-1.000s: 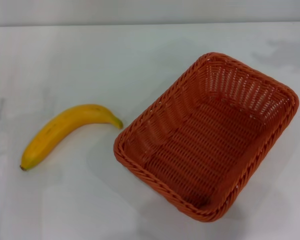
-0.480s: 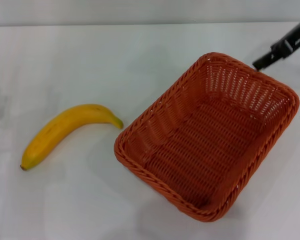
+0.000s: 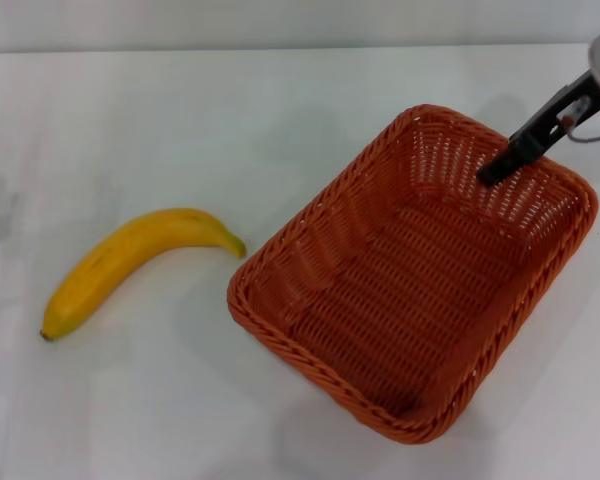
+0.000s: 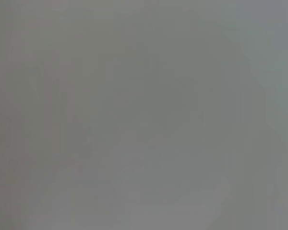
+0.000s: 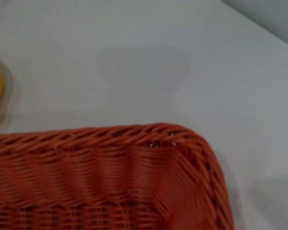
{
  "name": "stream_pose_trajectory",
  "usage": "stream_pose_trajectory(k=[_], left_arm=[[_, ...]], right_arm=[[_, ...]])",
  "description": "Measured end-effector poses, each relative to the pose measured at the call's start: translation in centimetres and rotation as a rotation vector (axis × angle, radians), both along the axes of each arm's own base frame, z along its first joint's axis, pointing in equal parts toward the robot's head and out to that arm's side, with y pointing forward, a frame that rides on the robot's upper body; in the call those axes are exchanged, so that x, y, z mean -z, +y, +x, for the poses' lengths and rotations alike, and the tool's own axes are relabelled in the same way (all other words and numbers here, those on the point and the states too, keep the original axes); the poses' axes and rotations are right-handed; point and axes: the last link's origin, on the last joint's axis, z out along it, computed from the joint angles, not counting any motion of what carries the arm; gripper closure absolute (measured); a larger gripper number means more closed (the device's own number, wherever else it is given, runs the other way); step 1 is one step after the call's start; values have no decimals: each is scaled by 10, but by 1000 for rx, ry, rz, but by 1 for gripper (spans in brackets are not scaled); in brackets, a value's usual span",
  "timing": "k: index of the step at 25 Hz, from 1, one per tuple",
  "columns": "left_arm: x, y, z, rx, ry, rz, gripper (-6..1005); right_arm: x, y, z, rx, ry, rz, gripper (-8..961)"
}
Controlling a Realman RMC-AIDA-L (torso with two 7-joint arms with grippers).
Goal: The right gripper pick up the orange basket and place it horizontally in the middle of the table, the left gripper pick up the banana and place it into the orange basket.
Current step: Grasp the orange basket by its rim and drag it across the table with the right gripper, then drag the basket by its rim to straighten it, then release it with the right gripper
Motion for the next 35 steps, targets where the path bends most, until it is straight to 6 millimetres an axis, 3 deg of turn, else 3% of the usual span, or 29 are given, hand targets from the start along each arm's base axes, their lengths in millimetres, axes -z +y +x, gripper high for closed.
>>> stream_pose_trajectory(k=[7, 13, 20, 35], left_arm=[[0, 0, 0, 1, 0, -2, 108], [1, 1, 1, 3, 1, -3, 107], [1, 1, 1, 4, 1, -3, 107], [0, 2, 2, 6, 0, 0, 109]], right_arm=[[4, 2, 0, 7, -13, -21, 368], [-6, 4, 3, 26, -18, -16, 608], [-7, 5, 3, 40, -21, -30, 706], [-64, 5, -30, 176, 61, -61, 783]])
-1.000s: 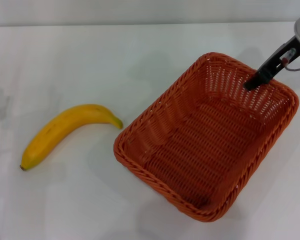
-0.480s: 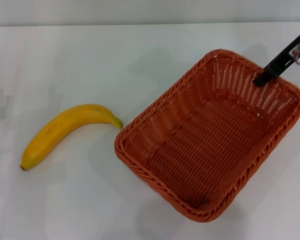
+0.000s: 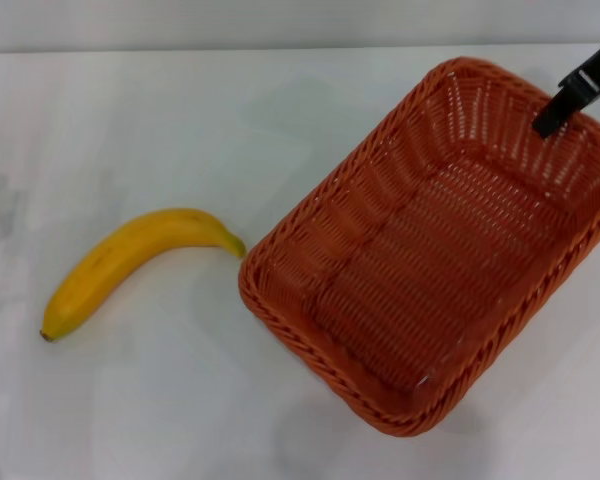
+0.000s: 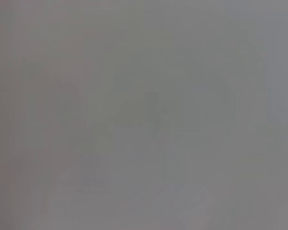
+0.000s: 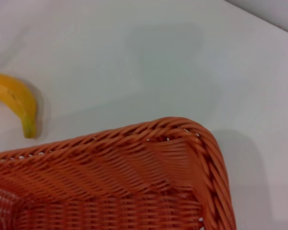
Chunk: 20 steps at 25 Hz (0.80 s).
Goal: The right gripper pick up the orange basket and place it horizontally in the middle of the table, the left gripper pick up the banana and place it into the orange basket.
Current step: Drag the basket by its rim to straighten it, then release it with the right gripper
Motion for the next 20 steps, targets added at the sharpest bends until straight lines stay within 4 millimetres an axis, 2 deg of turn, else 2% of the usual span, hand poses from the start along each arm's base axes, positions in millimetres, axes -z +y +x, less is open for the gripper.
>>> stream_pose_trajectory(k=[8, 15, 20], left_arm=[[-2, 1, 0, -1, 4, 6, 108], [-3, 1, -1, -2, 5, 8, 108], [-3, 2, -1, -1, 6, 9, 108]], right_arm=[[-27, 2, -17, 41, 84, 18, 788], [-40, 5, -18, 107, 154, 32, 788], [-56, 8, -15, 181, 287, 78, 787]])
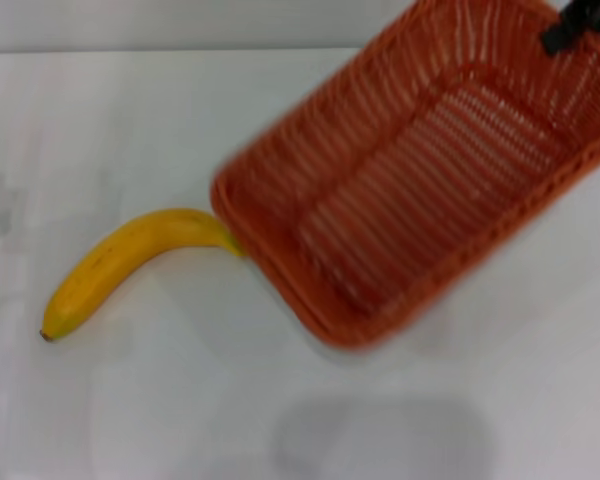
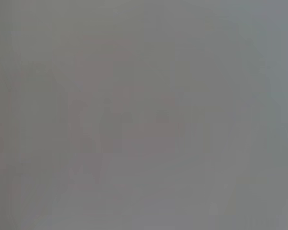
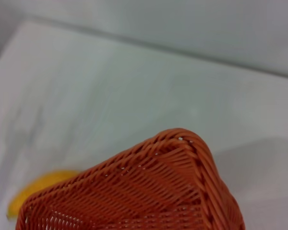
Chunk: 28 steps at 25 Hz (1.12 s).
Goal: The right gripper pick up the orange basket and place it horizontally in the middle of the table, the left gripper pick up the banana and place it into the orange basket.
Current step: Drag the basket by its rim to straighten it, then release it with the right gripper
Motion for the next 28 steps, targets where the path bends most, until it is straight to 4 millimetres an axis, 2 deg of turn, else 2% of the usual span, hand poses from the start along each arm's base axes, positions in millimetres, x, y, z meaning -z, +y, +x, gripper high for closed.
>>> stream_pose_trajectory(k=[4, 9, 18, 28], left_arm=[[0, 0, 0, 1, 0, 0, 107], [-1, 2, 1, 4, 3, 1, 107], [-5, 9, 5, 24, 20, 10, 109], [-9, 13, 6, 31, 34, 15, 109]], right_arm=[[-16, 1, 10, 93, 121, 74, 787], [-16, 0, 24, 186, 249, 142, 779], [7, -10, 66, 323, 396, 274, 765], [38, -24, 90, 350, 412, 285, 749]])
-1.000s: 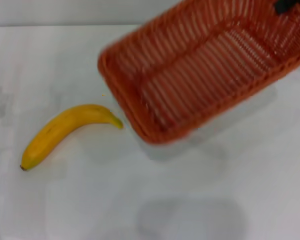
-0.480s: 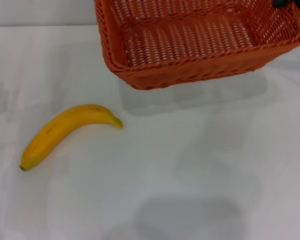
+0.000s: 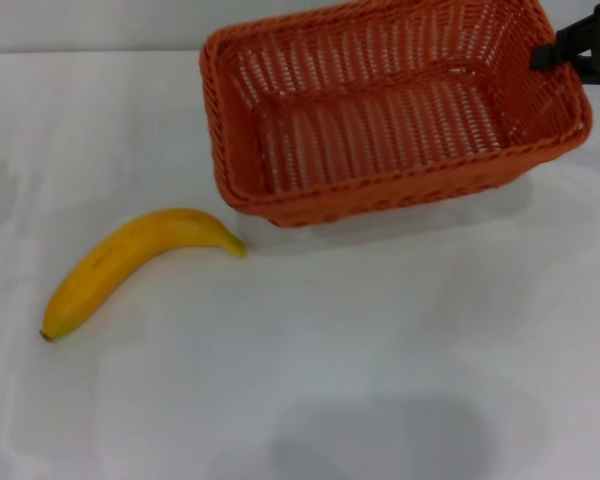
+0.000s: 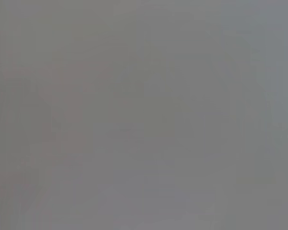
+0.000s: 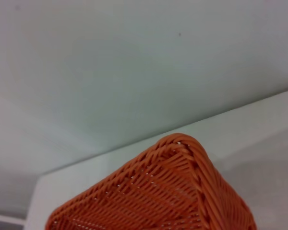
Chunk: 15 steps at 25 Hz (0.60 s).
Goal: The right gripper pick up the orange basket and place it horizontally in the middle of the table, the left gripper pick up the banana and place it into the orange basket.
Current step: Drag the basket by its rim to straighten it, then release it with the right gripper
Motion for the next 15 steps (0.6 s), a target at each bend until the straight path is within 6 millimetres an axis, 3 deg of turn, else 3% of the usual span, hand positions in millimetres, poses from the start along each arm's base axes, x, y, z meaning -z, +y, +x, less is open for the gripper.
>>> stream_pose_trajectory(k=[7, 15], left_arm=[[-3, 2, -1, 4, 3, 4, 109], [-8, 5, -1, 18, -13, 9, 109]], right_arm=[[15, -9, 12, 30, 93, -8, 738], [18, -8, 20, 27, 94, 22, 726]])
